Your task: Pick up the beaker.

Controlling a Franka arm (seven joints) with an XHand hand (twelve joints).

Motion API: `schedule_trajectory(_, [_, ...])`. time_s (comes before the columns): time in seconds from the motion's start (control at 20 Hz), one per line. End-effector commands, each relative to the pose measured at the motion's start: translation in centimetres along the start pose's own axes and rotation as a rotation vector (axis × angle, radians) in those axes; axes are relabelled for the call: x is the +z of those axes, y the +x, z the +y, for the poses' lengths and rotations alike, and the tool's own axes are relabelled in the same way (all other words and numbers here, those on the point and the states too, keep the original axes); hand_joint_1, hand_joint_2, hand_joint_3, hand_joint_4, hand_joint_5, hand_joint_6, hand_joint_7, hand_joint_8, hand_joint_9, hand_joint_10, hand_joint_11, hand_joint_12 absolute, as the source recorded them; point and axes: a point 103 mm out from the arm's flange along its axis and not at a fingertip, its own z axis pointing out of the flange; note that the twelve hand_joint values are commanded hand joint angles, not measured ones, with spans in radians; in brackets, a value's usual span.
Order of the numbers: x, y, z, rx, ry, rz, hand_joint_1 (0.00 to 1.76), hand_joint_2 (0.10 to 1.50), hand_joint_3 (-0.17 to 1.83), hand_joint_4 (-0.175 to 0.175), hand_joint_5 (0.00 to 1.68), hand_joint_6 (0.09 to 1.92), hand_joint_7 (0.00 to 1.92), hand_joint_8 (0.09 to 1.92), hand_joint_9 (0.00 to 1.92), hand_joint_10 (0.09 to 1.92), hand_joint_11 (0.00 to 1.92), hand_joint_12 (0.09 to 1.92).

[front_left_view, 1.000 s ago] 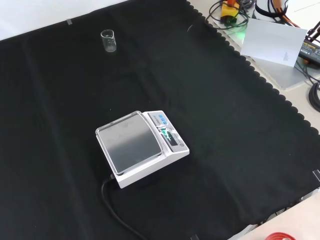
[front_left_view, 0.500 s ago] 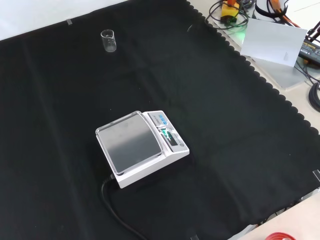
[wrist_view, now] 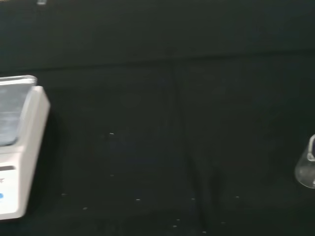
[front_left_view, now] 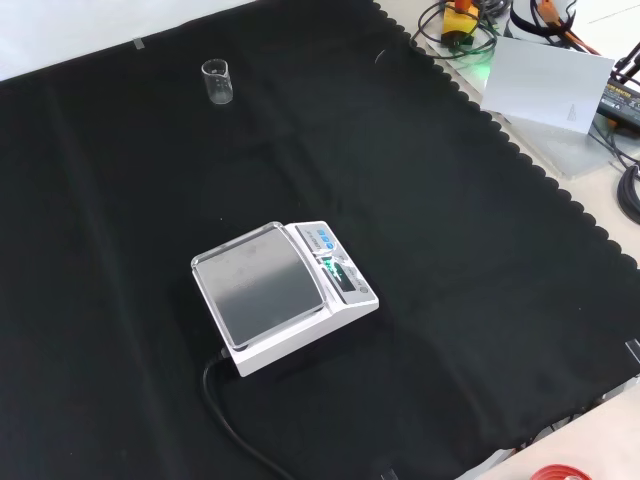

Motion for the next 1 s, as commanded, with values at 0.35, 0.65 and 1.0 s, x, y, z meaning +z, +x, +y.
schedule_trajectory(0.35, [3.8, -6.5, 4.9, 0.009, -0.017, -0.066, 0.73, 1.07, -0.17, -0.014, 0.43, 0.12, 0.30, 0.63, 0.42, 0.75, 0.10, 1.42])
schedule_trajectory(0.65, [5.6, -7.8, 6.7, 0.020, 0.016, -0.048, 0.74, 1.08, -0.17, -0.018, 0.46, 0.13, 0.33, 0.64, 0.45, 0.76, 0.14, 1.41])
schedule_trajectory(1.0, [7.7, -10.7, 8.9, 0.050, 0.071, 0.011, 0.74, 1.08, -0.17, -0.020, 0.47, 0.14, 0.34, 0.64, 0.46, 0.76, 0.15, 1.40])
